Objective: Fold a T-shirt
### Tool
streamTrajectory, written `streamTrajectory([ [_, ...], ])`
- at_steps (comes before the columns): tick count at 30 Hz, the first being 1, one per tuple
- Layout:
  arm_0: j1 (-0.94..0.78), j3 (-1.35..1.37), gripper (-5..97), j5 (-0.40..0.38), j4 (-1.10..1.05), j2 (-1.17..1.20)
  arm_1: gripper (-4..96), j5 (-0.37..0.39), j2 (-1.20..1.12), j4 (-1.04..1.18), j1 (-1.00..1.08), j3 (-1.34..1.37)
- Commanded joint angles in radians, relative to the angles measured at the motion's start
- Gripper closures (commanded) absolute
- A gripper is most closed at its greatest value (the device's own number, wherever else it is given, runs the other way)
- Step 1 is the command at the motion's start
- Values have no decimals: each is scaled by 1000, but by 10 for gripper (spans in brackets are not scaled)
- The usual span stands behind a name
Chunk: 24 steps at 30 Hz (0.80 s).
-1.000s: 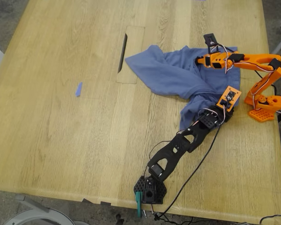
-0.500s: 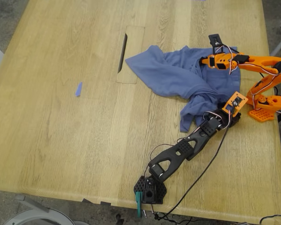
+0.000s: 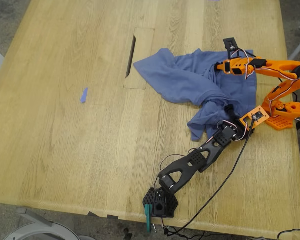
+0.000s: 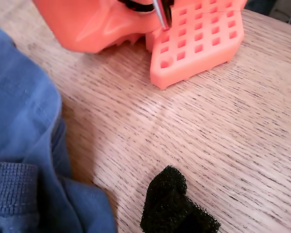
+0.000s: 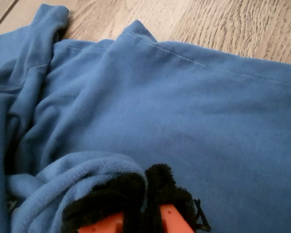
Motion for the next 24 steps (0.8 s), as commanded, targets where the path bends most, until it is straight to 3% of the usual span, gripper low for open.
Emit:
streamTrajectory([
  [1, -51, -26, 212, 55, -3, -21, 914, -6, 72, 5, -12, 2],
  [3, -52, -31, 243, 58, -3, -41, 914, -8, 72, 6, -14, 6],
  [6, -63, -38, 366, 48, -5, -67, 914, -8, 74, 6, -20, 9],
  [11, -121, -37, 553, 135, -54, -81, 914, -8, 89, 11, -23, 12],
  [24, -207, -35, 582, 178, 34, -103, 914, -8, 133, 29, -9, 43],
])
